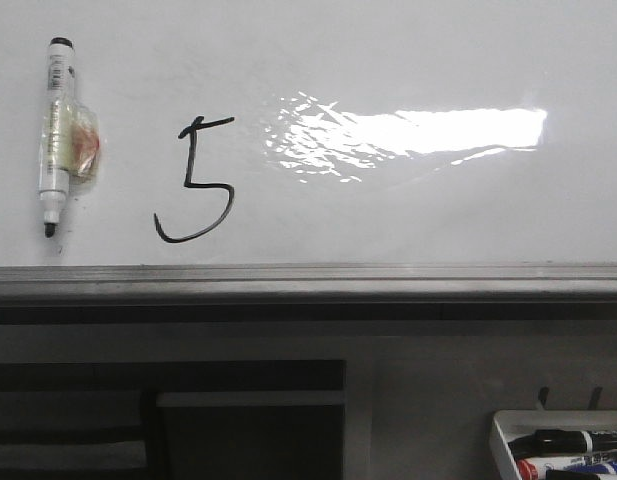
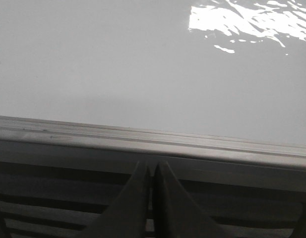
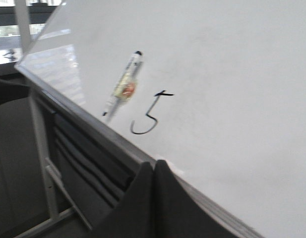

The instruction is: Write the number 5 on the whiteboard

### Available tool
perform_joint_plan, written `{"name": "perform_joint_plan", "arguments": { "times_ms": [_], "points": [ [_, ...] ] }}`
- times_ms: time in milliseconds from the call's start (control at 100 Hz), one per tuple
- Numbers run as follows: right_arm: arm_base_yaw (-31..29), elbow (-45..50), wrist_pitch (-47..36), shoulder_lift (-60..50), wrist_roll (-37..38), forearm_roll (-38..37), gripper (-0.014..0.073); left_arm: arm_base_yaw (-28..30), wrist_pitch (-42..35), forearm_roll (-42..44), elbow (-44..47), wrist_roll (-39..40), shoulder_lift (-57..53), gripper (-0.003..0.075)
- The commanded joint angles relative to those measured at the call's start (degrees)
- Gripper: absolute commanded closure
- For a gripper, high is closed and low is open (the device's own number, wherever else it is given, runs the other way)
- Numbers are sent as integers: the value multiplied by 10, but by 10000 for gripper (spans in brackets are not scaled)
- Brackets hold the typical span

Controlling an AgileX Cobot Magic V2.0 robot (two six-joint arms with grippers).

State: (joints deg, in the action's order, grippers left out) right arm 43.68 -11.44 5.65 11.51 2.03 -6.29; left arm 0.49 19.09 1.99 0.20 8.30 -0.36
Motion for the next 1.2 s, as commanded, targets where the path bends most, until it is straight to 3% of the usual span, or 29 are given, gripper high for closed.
{"name": "perform_joint_plan", "arguments": {
  "times_ms": [0, 300, 440, 1000, 1050, 1190],
  "points": [
    [-61, -14, -56, 15, -2, 1, 655, 2, -34, 1, 11, 5, -16, 741],
    [-320, -14, -56, 15, -2, 1, 655, 2, -34, 1, 11, 5, -16, 741],
    [-401, -13, -47, 15, -2, 2, 655, 2, -34, 1, 11, 5, -16, 741],
    [-528, 137, -41, -106, -2, 9, 655, 2, -34, 1, 11, 5, -16, 741],
    [-528, 136, 25, -130, -2, 7, 655, 2, -34, 1, 11, 5, -16, 741],
    [-528, 137, 98, -132, -12, 6, 655, 2, -34, 1, 11, 5, -16, 741]
  ]
}}
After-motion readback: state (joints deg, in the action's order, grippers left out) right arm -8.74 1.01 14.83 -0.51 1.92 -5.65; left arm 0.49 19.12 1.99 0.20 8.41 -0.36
